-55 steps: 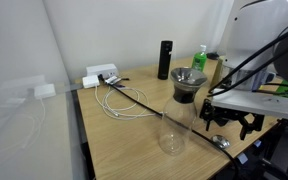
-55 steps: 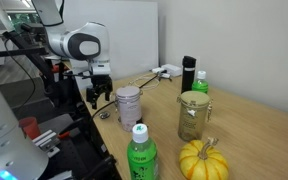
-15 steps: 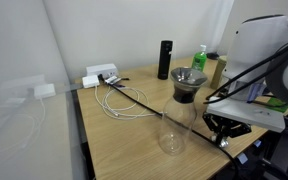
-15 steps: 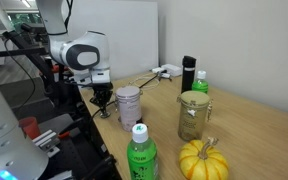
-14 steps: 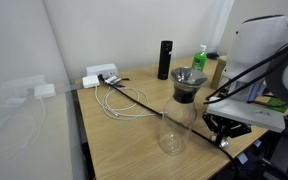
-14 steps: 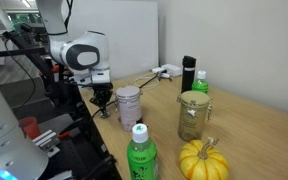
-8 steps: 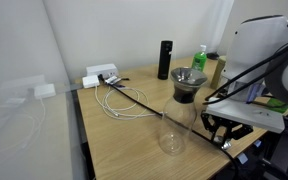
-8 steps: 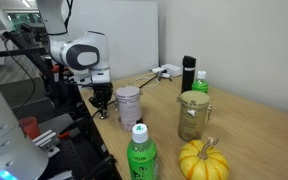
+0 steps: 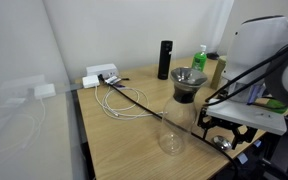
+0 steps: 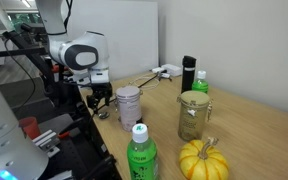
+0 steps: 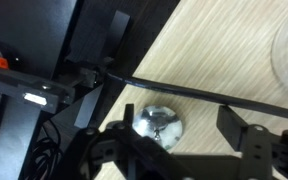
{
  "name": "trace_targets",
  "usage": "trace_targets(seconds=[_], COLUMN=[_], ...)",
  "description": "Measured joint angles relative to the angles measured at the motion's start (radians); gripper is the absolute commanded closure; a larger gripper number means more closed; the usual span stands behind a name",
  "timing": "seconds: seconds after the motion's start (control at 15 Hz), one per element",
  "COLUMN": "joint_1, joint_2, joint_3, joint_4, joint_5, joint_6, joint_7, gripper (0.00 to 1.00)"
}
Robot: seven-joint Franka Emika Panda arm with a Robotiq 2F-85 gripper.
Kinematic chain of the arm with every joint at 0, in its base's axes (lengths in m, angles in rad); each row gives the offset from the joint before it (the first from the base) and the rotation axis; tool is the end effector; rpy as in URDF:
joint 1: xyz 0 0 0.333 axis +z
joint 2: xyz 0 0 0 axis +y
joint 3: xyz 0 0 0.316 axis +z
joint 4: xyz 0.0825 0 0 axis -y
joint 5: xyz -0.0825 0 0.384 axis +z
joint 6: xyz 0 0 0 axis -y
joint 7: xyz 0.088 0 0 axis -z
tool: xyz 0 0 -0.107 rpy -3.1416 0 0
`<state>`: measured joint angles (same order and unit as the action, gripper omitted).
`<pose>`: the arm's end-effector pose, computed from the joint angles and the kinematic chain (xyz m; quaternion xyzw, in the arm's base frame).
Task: Pick the lid from the table and place it on top of the jar
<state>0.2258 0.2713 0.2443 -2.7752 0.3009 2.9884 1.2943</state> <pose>0.3283 0.1545 0.1305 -0.8431 0.5345 0.0584 0.0098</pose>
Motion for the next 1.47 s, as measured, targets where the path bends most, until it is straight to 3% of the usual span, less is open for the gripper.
trace_targets(seconds=[0.47, 0.6, 1.13, 1.27, 1.47], joint_1=[0.016, 0.017, 0.018, 0.018, 0.018], joint_2=[0.002, 0.003, 0.003, -0.002, -0.012], joint_3=[-0.063, -0.065, -0.048, -0.046, -0.045], joint_4=[0.000, 0.000, 0.001, -0.003, -0.013], joint_5=[-0.001, -0.001, 0.000, 0.000, 0.000], joint_6=[0.003, 0.003, 0.005, 0.002, -0.002], joint_7=[0.001, 0.002, 0.002, 0.002, 0.002], gripper=[0.00, 0.27, 0.84, 0.96, 0.98])
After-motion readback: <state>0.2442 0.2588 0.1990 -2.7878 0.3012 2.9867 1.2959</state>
